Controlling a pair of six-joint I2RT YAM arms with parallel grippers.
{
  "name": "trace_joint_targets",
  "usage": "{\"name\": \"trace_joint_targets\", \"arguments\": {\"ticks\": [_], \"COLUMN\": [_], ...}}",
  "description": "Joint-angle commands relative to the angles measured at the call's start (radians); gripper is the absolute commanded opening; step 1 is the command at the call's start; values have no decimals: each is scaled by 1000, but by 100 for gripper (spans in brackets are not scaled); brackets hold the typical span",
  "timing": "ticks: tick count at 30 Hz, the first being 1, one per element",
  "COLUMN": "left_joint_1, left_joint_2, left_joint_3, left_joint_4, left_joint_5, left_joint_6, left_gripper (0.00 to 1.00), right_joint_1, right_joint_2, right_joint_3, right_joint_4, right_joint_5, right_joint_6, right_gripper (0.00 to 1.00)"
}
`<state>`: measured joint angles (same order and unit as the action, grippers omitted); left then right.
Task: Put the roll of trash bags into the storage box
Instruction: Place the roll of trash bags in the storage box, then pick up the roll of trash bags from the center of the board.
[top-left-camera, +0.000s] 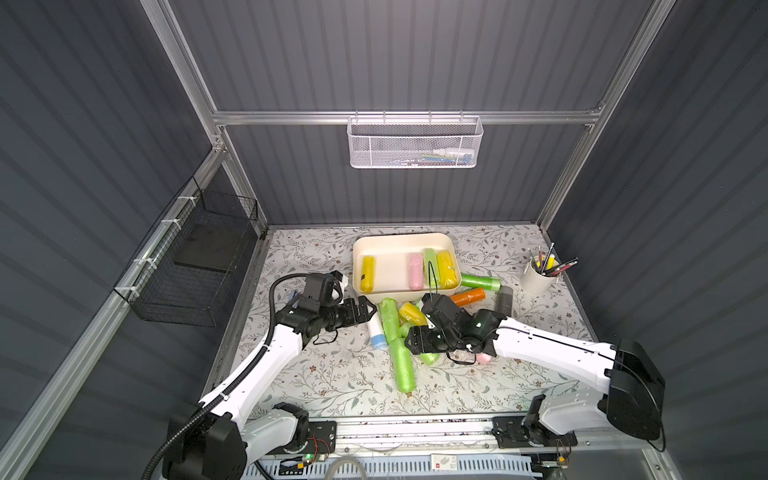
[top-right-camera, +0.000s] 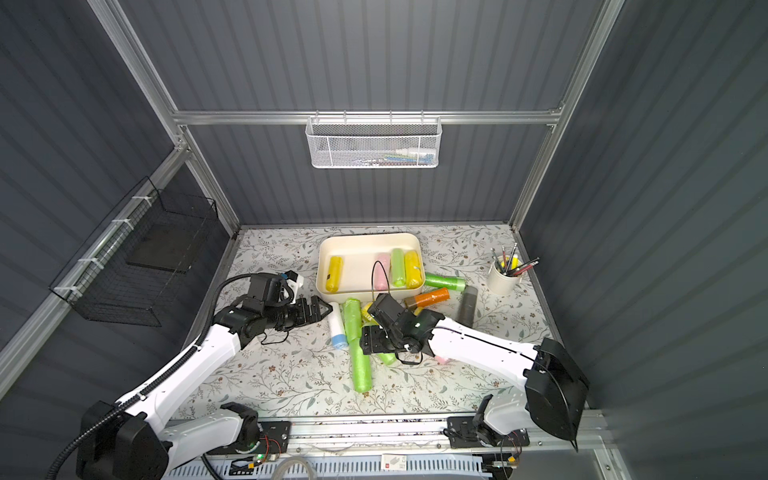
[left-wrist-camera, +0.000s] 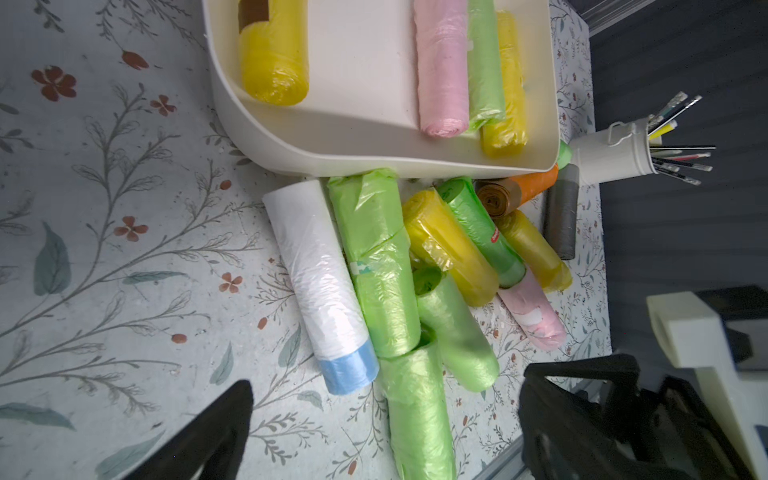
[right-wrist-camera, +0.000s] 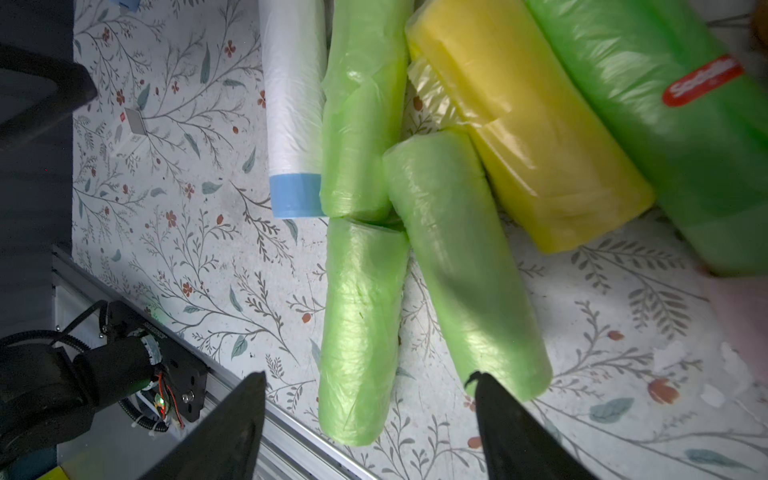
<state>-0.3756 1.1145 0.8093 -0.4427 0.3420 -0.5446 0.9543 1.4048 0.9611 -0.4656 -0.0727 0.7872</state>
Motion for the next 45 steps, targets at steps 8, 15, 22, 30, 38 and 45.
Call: {"name": "trace_joint_targets", "arguments": {"ticks": [8, 15, 22, 30, 38, 45], "left_joint_1": [10, 10, 10, 10, 10, 10], "left_joint_2": [-174, -219, -292, -327, -344, -343], "left_joint_3": [-74, -115, -157, -159, -160, -170], "left_joint_4": [-55, -93, -121, -152, -177, -175], "left_joint_5": [24, 78, 60, 37, 36, 31], "left_joint_6": [-40, -60, -74, -67, -40, -35], "left_gripper": [100, 100, 100, 100, 100, 100], "right_joint_1": [31, 54, 82, 87, 89, 98], "right_joint_2": [85, 141, 203, 238, 271, 324], "right_joint_3": [-6, 19, 60, 79, 96, 134], "right_joint_4": [29, 30, 13, -7, -34, -61], "right_joint_5": [-58, -81, -99, -102, -95, -115], "right_joint_6": [49, 56, 60, 81, 101, 100], "right_gripper": [71, 69, 68, 66, 66, 66]}}
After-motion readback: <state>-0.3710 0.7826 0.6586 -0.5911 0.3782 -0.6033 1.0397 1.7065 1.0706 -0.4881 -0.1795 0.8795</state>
